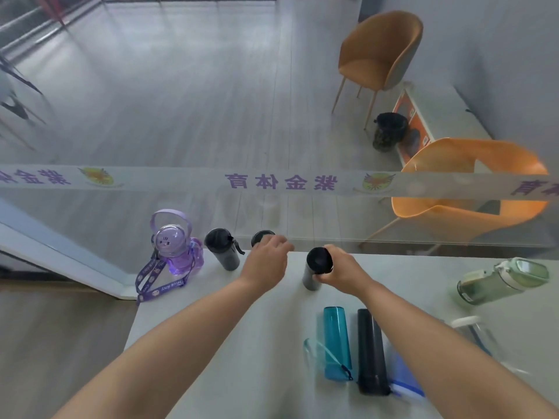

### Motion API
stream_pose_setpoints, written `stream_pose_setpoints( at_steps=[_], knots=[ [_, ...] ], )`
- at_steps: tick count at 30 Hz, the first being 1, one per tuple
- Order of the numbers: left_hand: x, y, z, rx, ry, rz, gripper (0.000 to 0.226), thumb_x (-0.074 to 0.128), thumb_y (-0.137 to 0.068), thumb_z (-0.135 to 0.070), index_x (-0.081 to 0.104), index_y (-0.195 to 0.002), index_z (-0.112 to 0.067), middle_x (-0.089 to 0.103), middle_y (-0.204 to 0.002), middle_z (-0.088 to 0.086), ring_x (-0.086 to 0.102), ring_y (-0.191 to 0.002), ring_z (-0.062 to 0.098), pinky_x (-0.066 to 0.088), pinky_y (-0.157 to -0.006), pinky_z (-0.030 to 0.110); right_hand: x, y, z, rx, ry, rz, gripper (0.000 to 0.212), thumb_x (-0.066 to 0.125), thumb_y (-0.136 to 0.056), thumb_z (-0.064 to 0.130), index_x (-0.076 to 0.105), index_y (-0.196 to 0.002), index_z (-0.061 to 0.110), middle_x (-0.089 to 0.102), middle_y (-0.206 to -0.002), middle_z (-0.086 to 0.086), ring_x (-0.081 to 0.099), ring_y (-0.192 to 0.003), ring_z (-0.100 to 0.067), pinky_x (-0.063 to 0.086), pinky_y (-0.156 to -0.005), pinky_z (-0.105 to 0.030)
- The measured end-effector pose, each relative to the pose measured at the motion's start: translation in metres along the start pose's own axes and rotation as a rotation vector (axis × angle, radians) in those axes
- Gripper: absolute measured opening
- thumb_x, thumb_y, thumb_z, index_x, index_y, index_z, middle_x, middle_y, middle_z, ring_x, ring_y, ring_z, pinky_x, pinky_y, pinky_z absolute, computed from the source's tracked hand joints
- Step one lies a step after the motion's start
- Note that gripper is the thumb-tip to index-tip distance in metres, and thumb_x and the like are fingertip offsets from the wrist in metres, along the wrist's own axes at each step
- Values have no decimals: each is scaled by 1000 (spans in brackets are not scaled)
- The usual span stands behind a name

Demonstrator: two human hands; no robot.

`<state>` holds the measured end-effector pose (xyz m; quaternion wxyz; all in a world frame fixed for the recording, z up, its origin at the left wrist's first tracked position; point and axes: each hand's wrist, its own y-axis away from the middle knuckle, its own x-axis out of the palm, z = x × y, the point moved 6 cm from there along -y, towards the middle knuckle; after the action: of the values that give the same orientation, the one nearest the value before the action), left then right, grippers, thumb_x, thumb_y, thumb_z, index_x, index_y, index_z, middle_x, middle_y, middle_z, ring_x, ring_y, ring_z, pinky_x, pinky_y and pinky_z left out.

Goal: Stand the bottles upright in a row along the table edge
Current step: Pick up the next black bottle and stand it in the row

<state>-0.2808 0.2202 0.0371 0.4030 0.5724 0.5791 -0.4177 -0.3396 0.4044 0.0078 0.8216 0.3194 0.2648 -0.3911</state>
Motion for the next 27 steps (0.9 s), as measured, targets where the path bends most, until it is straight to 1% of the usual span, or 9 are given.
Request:
stream_pose_setpoints(
  at_steps=[1, 3, 8, 11, 14, 17, 21, 24, 27],
  knots=[
    [-2, -5, 8, 24, -80, -5, 31, 56, -87, -10, 63, -117, -17, 58, -124, 4, 51, -115, 31, 48, -88, 42, -3, -6, 2, -11, 5, -10, 61, 85, -69, 34, 55, -122, 26, 61, -114, 2, 59, -101, -19, 48, -80, -22],
    [-3, -14, 24, -1, -149, 48, 33, 58, -88, -14, 59, -121, -16, 54, -128, 6, 48, -119, 32, 45, -90, 43, -7, -15, 5, -8, -6, -33, 57, 85, -70, 32, 57, -119, 23, 62, -111, 2, 59, -100, -19, 45, -79, -22],
    [9, -24, 51, -83, -165, 150, 33, 58, -90, -19, 55, -123, -16, 51, -131, 4, 48, -115, 29, 45, -92, 39, -8, -36, 14, 16, -11, -32, 58, 86, -71, 32, 56, -120, 21, 64, -110, 2, 60, -100, -20, 51, -85, -29],
    [13, -24, 56, -85, -168, 127, 31, 60, -88, -20, 57, -119, -17, 53, -129, 2, 48, -112, 28, 45, -91, 39, -5, -46, 17, 24, -10, -43, 60, 86, -71, 32, 57, -122, 20, 64, -112, -1, 59, -99, -20, 48, -84, -26],
    [14, -25, 57, -78, -187, 101, 27, 56, -91, -22, 58, -117, -17, 53, -128, 2, 48, -112, 28, 44, -90, 39, -5, -53, 23, 26, -7, -53, 60, 85, -72, 31, 56, -123, 17, 59, -108, 2, 55, -95, -17, 43, -81, -23],
    [14, -25, 56, -83, -188, 103, 29, 54, -92, -24, 57, -119, -16, 51, -130, 3, 47, -114, 29, 42, -90, 40, -7, -59, 26, 40, 4, -29, 61, 85, -73, 30, 55, -124, 15, 56, -107, 2, 54, -95, -18, 42, -79, -24],
    [12, -24, 53, -102, -170, 91, 30, 53, -92, -25, 57, -119, -15, 51, -130, 4, 46, -116, 30, 40, -92, 41, -7, -59, 22, 70, 12, 5, 62, 84, -72, 30, 53, -124, 15, 61, -115, -4, 56, -97, -21, 44, -78, -25],
    [10, -22, 51, -95, -163, 76, 29, 54, -91, -24, 59, -117, -14, 54, -127, 6, 48, -113, 33, 40, -91, 42, -7, -56, 17, 88, -3, 19, 65, 85, -72, 28, 50, -126, 17, 61, -118, -6, 58, -104, -24, 46, -81, -27],
    [9, -19, 47, -47, -149, 22, 25, 58, -88, -22, 61, -112, -13, 58, -120, 6, 53, -106, 34, 43, -88, 42, -7, -51, 14, 113, -25, 42, 83, 86, -72, 28, 38, -141, 23, 57, -130, -6, 56, -119, -29, 50, -93, -31]
  ],
)
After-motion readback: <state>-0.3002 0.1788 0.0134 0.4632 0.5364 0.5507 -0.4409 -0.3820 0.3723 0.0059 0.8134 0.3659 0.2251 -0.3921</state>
